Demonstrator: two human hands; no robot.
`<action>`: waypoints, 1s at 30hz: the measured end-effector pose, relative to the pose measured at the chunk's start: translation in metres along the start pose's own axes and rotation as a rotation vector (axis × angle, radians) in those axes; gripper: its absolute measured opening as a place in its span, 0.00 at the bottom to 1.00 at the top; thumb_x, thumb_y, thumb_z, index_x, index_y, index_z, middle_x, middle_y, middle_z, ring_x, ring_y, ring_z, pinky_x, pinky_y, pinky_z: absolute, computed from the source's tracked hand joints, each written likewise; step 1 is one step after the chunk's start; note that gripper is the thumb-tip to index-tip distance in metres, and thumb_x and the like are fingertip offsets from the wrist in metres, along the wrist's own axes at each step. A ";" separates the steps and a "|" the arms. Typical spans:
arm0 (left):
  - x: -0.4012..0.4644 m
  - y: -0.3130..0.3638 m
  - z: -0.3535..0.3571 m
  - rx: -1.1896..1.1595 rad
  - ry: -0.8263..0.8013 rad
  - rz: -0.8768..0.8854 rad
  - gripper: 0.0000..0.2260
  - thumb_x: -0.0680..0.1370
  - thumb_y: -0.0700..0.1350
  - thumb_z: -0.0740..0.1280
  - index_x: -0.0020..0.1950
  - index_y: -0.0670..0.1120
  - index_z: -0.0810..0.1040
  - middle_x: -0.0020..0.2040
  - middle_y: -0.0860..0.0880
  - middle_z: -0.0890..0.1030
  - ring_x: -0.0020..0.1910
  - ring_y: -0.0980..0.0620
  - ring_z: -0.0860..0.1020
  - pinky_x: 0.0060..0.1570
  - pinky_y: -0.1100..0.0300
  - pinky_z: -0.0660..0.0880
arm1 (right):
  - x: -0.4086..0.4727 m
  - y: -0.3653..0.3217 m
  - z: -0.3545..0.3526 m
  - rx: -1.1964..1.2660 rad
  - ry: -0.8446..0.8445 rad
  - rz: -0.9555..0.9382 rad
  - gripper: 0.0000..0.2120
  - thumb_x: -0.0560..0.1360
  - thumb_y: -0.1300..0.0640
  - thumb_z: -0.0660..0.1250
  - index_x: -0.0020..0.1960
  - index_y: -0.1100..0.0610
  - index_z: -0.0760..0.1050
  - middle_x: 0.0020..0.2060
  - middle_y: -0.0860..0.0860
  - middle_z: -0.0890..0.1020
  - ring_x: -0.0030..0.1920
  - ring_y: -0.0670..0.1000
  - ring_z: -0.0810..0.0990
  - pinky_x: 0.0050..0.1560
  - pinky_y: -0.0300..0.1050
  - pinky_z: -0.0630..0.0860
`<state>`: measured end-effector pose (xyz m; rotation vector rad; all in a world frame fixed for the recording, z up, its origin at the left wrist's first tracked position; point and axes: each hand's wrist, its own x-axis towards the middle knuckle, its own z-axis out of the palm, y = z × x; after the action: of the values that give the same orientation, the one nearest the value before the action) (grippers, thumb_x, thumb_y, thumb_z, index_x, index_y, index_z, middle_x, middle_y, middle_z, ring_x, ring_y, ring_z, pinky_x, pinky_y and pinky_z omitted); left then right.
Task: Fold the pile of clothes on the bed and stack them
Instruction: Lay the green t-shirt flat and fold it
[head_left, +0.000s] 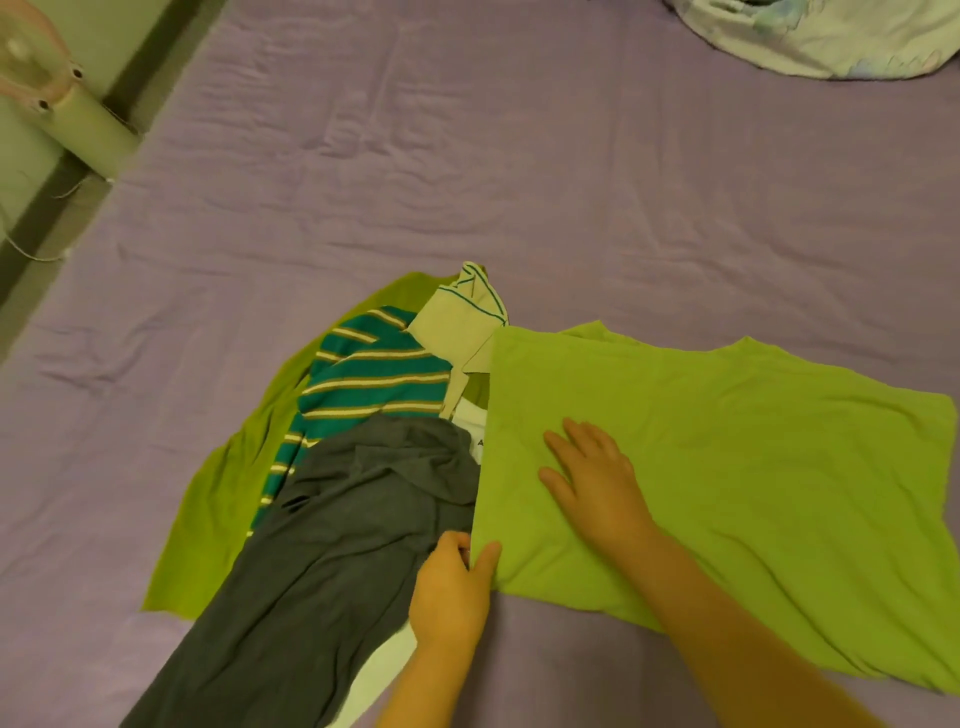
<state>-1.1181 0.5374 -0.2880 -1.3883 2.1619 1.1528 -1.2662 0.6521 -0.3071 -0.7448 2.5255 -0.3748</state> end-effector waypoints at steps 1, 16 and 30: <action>0.001 -0.002 0.000 -0.008 -0.029 0.008 0.10 0.77 0.55 0.67 0.48 0.50 0.72 0.44 0.50 0.78 0.45 0.50 0.77 0.42 0.54 0.73 | 0.012 -0.008 -0.005 0.049 0.018 -0.016 0.24 0.81 0.45 0.55 0.75 0.50 0.60 0.75 0.51 0.60 0.74 0.53 0.56 0.70 0.44 0.55; -0.029 0.020 -0.023 -0.784 -0.363 0.121 0.13 0.73 0.43 0.74 0.49 0.36 0.75 0.49 0.38 0.79 0.47 0.44 0.75 0.54 0.49 0.74 | 0.081 -0.075 -0.028 0.272 -0.231 0.280 0.46 0.69 0.43 0.73 0.76 0.57 0.51 0.71 0.61 0.63 0.70 0.61 0.63 0.68 0.53 0.65; -0.066 0.061 0.004 -0.816 -0.658 0.252 0.04 0.77 0.36 0.67 0.47 0.44 0.80 0.38 0.56 0.83 0.40 0.62 0.79 0.45 0.68 0.74 | 0.054 0.025 -0.094 0.765 0.209 0.220 0.18 0.72 0.67 0.69 0.61 0.62 0.74 0.55 0.60 0.80 0.49 0.52 0.77 0.48 0.41 0.71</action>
<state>-1.1403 0.5921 -0.2206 -0.7611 1.4477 2.3499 -1.3658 0.6532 -0.2565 -0.1309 2.3186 -1.2868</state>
